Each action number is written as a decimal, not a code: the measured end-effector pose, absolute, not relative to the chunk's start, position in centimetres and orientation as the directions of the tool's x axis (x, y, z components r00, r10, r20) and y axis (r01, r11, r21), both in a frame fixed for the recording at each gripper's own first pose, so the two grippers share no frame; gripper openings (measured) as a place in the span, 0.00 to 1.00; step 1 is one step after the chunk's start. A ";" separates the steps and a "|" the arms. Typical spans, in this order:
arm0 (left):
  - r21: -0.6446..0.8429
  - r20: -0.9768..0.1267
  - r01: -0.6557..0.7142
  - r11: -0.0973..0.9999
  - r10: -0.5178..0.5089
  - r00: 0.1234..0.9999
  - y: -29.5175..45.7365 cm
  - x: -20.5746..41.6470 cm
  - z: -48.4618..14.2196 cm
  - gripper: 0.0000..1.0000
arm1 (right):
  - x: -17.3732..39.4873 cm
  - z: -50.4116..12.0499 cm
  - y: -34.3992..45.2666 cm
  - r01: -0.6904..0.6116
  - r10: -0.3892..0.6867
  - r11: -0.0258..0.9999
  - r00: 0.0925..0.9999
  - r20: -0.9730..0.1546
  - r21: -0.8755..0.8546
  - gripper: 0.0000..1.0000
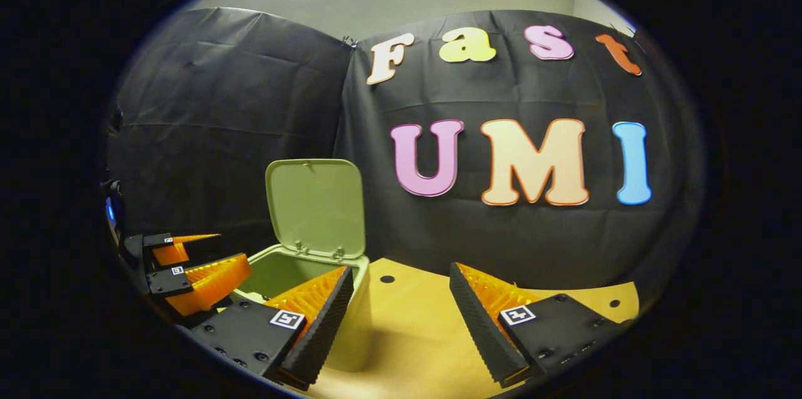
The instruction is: Press the lid of the desktop garbage bin to open it, pick up the crumpled paper on the desktop and throw it into the bin, then pick up the pop can on the desktop and drop it into the bin, and finally close the garbage bin lid.
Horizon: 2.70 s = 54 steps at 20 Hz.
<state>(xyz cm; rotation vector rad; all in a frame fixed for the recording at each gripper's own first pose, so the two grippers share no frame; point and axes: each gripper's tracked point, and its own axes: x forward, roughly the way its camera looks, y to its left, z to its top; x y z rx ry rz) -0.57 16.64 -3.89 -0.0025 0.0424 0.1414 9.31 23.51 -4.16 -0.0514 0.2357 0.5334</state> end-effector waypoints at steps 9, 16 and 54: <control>-0.014 -0.073 0.056 0.998 -0.056 0.996 4.7 1.0 -5.5 0.91 | 8.4 -3.1 9.1 -0.303 0.292 0.953 0.931 -0.220 -0.013 0.97; -0.059 -0.186 0.204 0.977 -0.211 0.959 -3.7 1.1 -10.7 0.92 | 6.6 -4.2 0.5 -0.172 0.161 0.985 0.953 -0.257 -0.019 0.97; -0.051 -0.349 0.241 0.969 -0.243 0.905 -9.4 3.7 -17.5 0.76 | -2.4 -10.8 -10.1 -0.083 0.037 0.992 0.912 -0.409 -0.096 0.99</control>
